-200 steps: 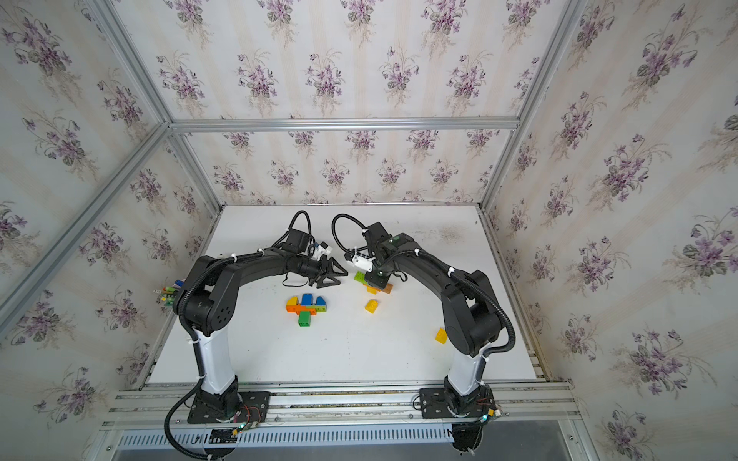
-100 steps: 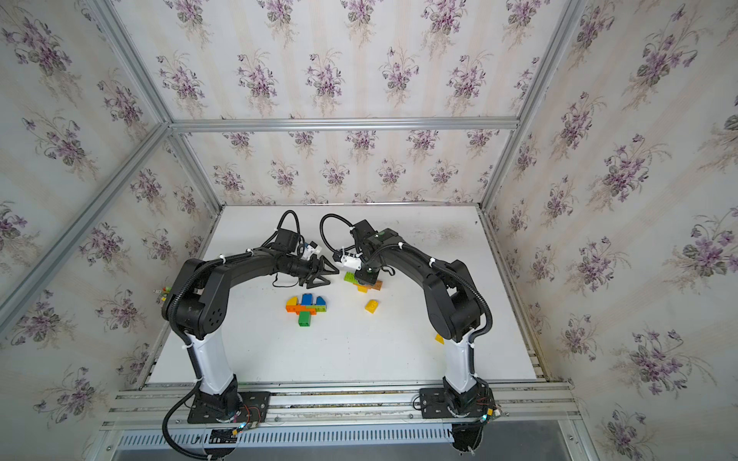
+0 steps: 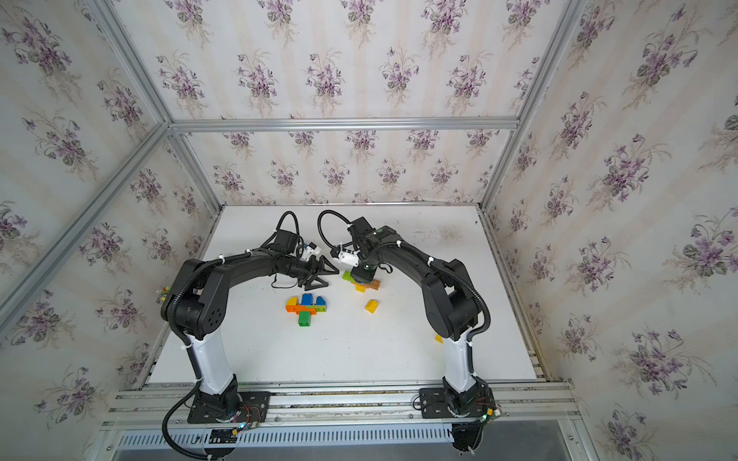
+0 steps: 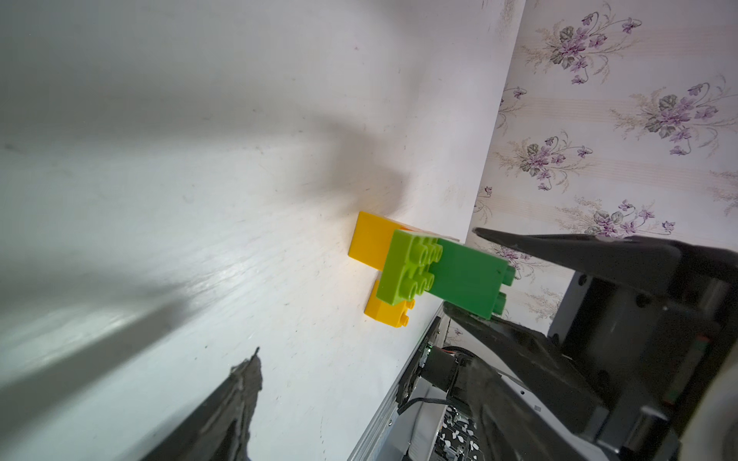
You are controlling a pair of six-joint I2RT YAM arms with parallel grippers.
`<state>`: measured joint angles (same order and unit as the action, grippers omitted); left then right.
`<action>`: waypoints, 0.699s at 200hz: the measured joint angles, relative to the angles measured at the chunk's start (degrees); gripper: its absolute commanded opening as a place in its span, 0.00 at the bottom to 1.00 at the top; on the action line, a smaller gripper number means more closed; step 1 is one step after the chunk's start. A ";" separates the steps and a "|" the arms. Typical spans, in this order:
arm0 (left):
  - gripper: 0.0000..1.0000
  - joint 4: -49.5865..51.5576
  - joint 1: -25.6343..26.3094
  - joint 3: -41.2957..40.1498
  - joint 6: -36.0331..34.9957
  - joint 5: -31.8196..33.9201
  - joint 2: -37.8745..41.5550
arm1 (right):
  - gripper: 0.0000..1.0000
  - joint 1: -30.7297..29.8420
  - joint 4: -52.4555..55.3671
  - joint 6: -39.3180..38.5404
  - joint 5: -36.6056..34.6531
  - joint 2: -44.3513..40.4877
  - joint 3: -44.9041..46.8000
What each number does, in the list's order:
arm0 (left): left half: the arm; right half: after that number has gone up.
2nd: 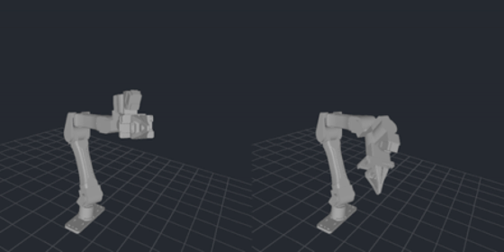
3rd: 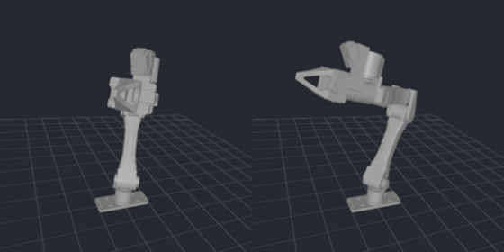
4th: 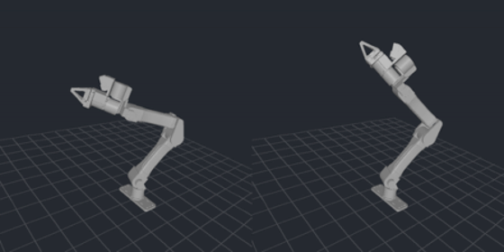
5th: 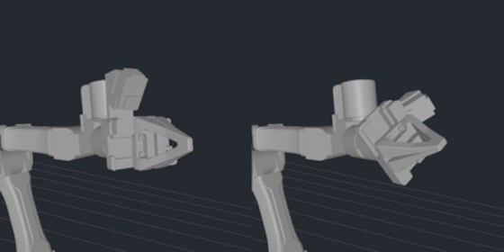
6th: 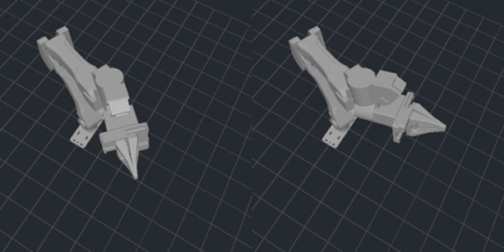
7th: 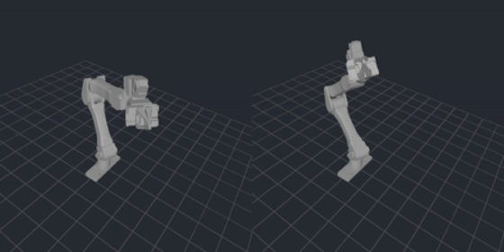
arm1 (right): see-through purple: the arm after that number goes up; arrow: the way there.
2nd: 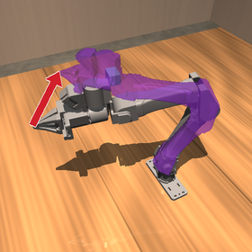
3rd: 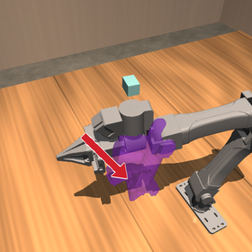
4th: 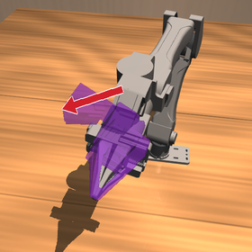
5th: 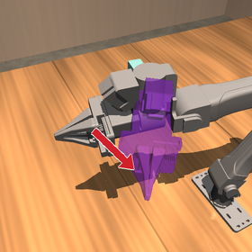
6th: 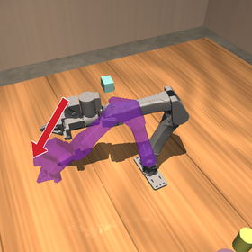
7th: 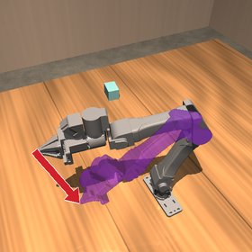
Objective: Assemble a fork with lego
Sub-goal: Assemble the lego brick with the lego brick.
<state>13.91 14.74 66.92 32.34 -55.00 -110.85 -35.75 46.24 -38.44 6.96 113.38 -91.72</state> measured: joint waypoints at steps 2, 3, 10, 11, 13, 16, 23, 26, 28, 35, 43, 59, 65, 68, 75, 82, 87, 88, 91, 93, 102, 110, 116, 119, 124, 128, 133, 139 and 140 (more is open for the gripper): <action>0.83 0.00 0.00 -0.02 -0.07 0.00 0.02 | 0.56 -0.04 0.02 0.09 0.02 0.00 0.00; 0.83 0.00 0.00 -0.02 -0.07 0.00 0.02 | 0.56 -0.04 0.02 0.17 0.04 0.00 0.00; 0.83 -0.02 0.00 -0.11 -0.13 0.00 0.09 | 0.59 -0.11 0.02 0.70 0.13 0.00 0.00; 0.83 -0.04 0.00 -0.11 -0.13 0.00 0.11 | 0.59 -0.09 0.02 0.70 0.13 0.00 0.00; 0.84 -0.02 0.00 -0.13 -0.13 0.00 0.13 | 0.60 -0.09 0.00 0.76 0.13 0.00 0.00; 0.84 -0.04 0.00 -0.22 -0.13 0.00 0.17 | 0.61 -0.09 0.00 0.79 0.13 0.00 0.00; 0.85 -0.02 -0.02 -0.37 -0.15 0.00 0.31 | 0.63 -0.09 0.02 0.98 0.15 0.00 -0.02; 0.86 -0.02 -0.02 -0.46 -0.15 0.00 0.39 | 0.63 -0.09 0.02 0.98 0.17 -0.02 -0.04; 0.86 -0.02 -0.04 -0.52 -0.15 0.00 0.42 | 0.64 -0.09 0.02 1.01 0.20 -0.04 -0.04; 0.88 -0.04 -0.04 -0.66 -0.15 0.00 0.55 | 0.65 -0.09 0.02 1.22 0.31 -0.20 -0.07; 0.91 -0.02 -0.04 -0.76 -0.20 0.04 0.79 | 0.66 -0.09 -0.07 1.42 0.42 -0.59 -0.07; 0.97 0.02 -0.15 -0.87 -0.42 0.20 1.31 | 0.69 -0.11 -0.42 2.21 0.98 -2.16 0.24; 1.00 -0.02 -0.15 -0.87 -0.55 0.20 1.49 | 0.72 -0.11 -0.72 2.34 1.27 -2.99 0.50; 1.00 -0.04 -0.15 -0.92 -0.57 0.20 1.60 | 0.74 -0.09 -0.85 2.47 1.33 -3.32 0.63; 1.00 -0.09 -0.13 -1.07 -0.57 0.17 1.92 | 0.97 -0.09 -1.25 2.64 1.46 -4.17 0.96; 1.00 -0.09 -0.11 -1.20 -0.61 0.15 2.36 | 1.00 -0.09 -1.62 2.99 1.57 -4.96 1.33; 1.00 -0.09 -0.09 -1.20 -0.76 0.15 2.73 | 1.00 -0.09 -1.90 3.85 1.62 -5.53 1.68; 1.00 -0.09 -0.09 -1.20 -0.79 0.15 2.78 | 1.00 -0.09 -1.92 3.91 1.62 -5.60 1.70; 1.00 -0.11 -0.07 -1.20 -0.87 0.15 3.02 | 1.00 -0.09 -2.03 4.04 1.62 -5.88 1.88; 1.00 -0.11 -0.02 -1.20 -0.96 0.15 3.19 | 1.00 -0.09 -2.14 4.02 1.62 -6.10 2.01; 1.00 -0.04 0.02 -1.14 -1.33 0.15 3.96 | 1.00 -0.07 -2.80 5.18 1.62 -6.99 2.62; 1.00 0.00 0.04 -0.98 -1.51 0.17 4.61 | 1.00 -0.02 -3.56 6.25 1.49 -7.87 3.30; 1.00 0.04 0.09 -0.90 -1.86 0.17 5.03 | 1.00 0.07 -4.26 7.30 1.22 -8.76 3.96; 1.00 0.11 0.09 -0.85 -1.97 0.17 5.25 | 1.00 0.11 -4.57 7.80 1.14 -9.16 4.28; 1.00 0.24 0.07 -0.83 -2.21 0.22 5.55 | 1.00 0.13 -5.55 9.03 0.72 -10.08 5.07; 1.00 0.48 0.07 -0.83 -2.45 0.26 5.88 | 1.00 0.13 -6.23 9.73 0.13 -10.71 5.64; 1.00 0.90 0.09 -0.83 -2.71 0.39 6.32 | 1.00 0.13 -7.30 11.15 -0.81 -11.67 6.49; 1.00 1.29 0.09 -0.85 -2.93 0.66 6.80 | 1.00 0.13 -8.44 12.85 -1.68 -12.72 7.37; 1.00 1.31 0.11 -0.85 -2.95 0.68 6.86 | 1.00 0.13 -8.72 13.29 -1.99 -12.98 7.61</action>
<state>15.22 14.85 66.06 29.39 -54.33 -103.98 -35.62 37.52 -25.15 4.97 100.40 -84.12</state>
